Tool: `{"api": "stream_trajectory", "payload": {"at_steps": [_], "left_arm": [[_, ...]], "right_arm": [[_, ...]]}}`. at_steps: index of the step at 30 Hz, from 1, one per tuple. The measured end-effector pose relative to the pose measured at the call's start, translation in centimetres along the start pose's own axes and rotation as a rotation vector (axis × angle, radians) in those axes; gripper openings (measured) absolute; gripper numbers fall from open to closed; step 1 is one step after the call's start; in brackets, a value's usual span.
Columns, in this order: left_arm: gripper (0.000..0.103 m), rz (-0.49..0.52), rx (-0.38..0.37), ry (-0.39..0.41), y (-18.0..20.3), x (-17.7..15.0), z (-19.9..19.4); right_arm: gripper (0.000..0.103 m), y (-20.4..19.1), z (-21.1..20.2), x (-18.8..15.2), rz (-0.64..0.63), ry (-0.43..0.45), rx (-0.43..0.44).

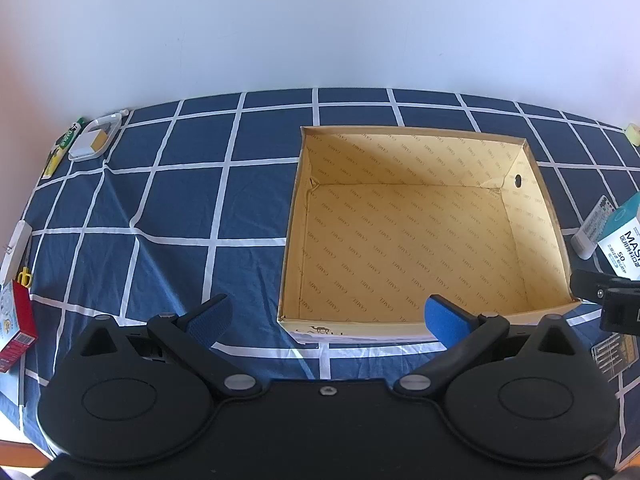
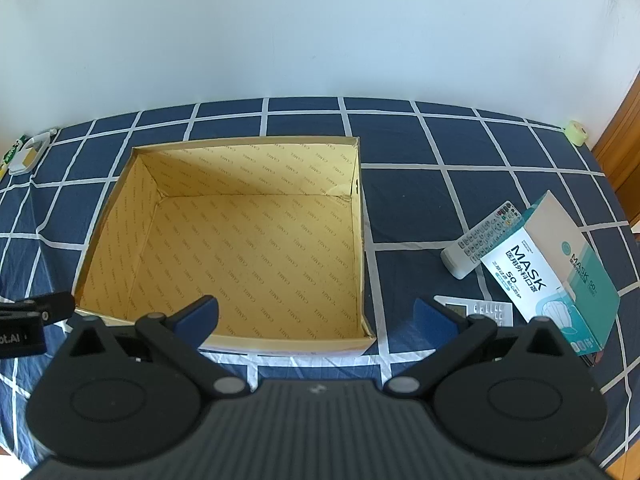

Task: Organize objects

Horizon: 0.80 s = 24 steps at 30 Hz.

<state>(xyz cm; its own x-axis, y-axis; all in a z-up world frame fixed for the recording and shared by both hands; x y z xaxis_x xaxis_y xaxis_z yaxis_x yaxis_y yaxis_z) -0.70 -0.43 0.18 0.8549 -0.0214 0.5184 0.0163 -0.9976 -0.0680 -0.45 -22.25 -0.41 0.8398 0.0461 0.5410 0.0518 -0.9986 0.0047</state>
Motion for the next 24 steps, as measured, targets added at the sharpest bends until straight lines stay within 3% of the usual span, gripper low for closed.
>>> {"api": "stream_trajectory", "payload": {"at_steps": [11,24], "left_arm": [[0.103,0.018,-0.009,0.002,0.4,-0.1,-0.5],[0.103,0.132,-0.070,0.001,4.1,-0.4,-0.6]], "right_arm": [[0.103,0.4,-0.6,-0.1,0.015,0.008,0.001],[0.103,4.0,-1.7,-1.9,0.135,0.022,-0.045]]}}
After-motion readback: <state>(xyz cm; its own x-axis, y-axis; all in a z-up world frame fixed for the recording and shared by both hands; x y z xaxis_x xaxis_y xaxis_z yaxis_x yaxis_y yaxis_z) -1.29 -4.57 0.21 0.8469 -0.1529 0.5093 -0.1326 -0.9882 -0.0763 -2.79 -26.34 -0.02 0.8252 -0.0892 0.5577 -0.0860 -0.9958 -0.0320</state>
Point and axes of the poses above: each gripper's, at about its wrist camera, not at the fingertips, and z roughly the way its jaws point, y to its right, x to its top, the point moved 1 cm from there along z, roughly the way its jaws point, and after that the axes turned 2 degrees about y, right-handed, at the moved point
